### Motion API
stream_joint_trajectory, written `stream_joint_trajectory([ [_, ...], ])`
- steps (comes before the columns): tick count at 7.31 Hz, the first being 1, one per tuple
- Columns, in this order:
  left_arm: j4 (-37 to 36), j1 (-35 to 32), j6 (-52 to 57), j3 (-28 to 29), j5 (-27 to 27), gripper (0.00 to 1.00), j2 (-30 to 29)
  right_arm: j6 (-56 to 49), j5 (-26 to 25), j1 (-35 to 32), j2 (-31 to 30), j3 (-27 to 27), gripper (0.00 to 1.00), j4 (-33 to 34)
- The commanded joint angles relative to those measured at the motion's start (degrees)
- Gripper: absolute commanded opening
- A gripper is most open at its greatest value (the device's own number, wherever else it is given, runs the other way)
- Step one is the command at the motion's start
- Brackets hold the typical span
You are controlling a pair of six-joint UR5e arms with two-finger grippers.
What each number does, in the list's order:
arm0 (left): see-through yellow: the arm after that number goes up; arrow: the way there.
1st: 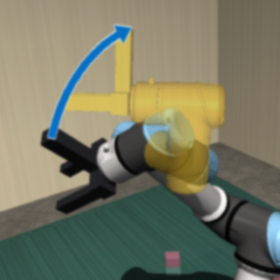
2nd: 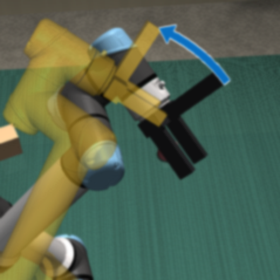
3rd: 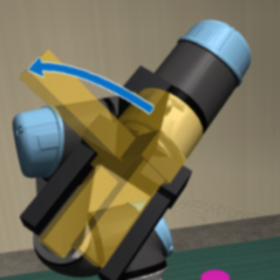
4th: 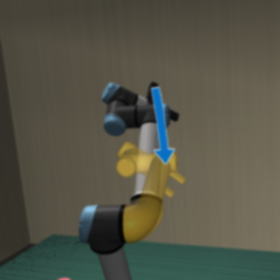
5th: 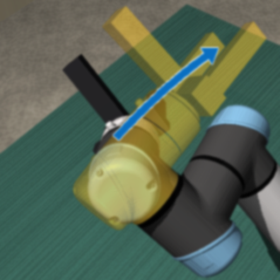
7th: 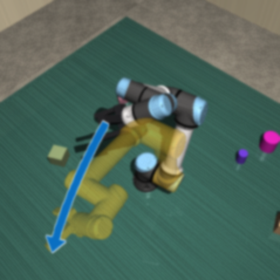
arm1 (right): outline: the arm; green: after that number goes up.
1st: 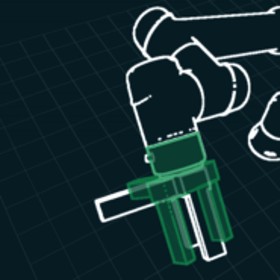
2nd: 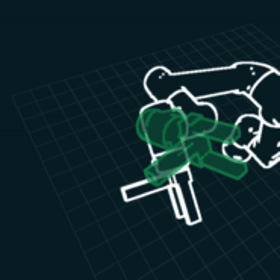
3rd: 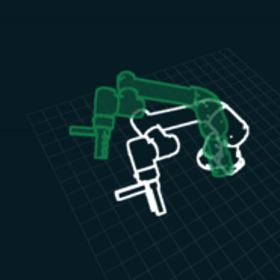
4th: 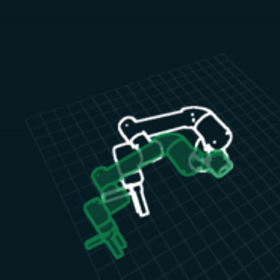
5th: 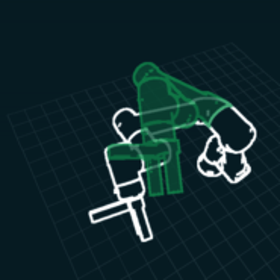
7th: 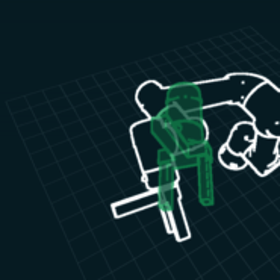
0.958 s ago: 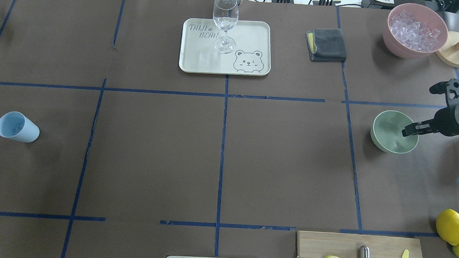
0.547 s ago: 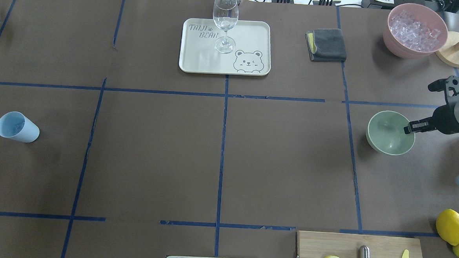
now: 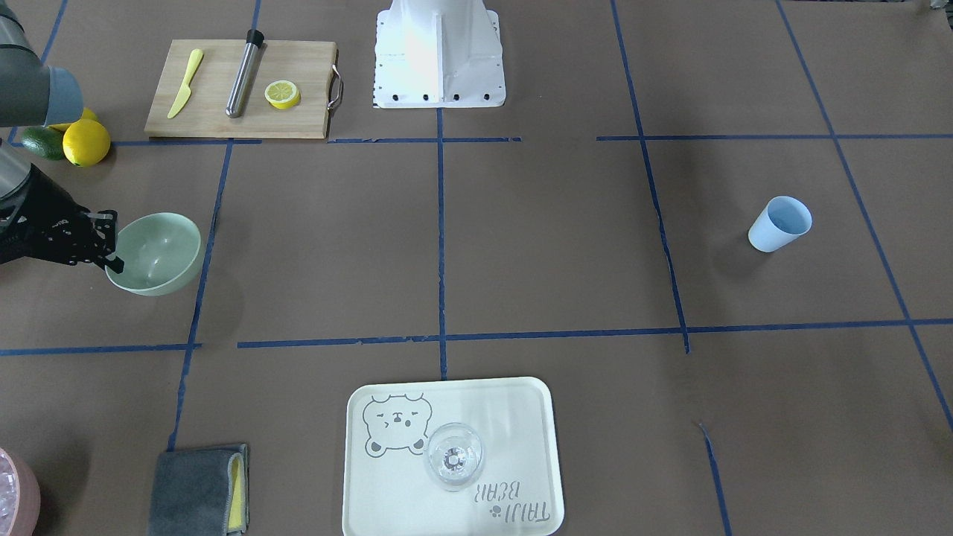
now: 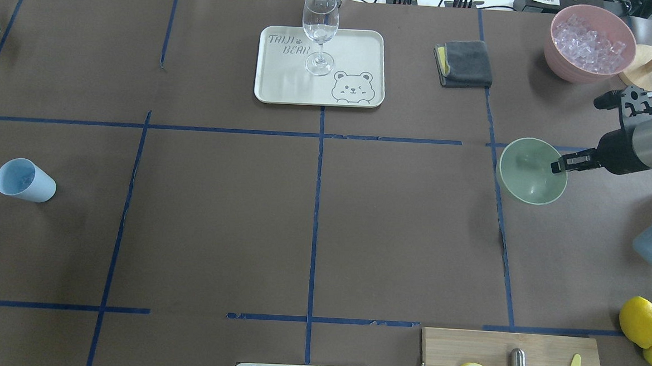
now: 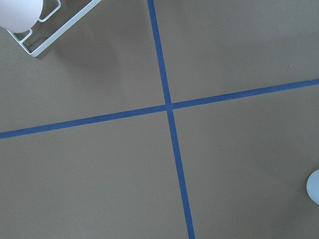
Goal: Pour ice into bowl
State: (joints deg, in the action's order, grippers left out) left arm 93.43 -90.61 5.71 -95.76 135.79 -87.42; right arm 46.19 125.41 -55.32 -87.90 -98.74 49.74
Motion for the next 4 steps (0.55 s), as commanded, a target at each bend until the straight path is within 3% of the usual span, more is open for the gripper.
stream_joint_trajectory([
  [1, 0.0, 0.0, 0.0, 0.0, 0.0, 1.00, 0.1, 10.0, -0.3, 5.3, 5.8, -1.3, 0.00, 2.9],
  [2, 0.0, 0.0, 0.0, 0.0, 0.0, 1.00, 0.1, 12.4, -0.6, 6.6, 10.5, -2.1, 0.00, 8.9],
  [4, 0.1, 0.0, 0.0, 0.0, 0.0, 1.00, 0.1, 18.2, -5.9, 13.2, 18.2, -1.8, 0.00, 15.2],
])
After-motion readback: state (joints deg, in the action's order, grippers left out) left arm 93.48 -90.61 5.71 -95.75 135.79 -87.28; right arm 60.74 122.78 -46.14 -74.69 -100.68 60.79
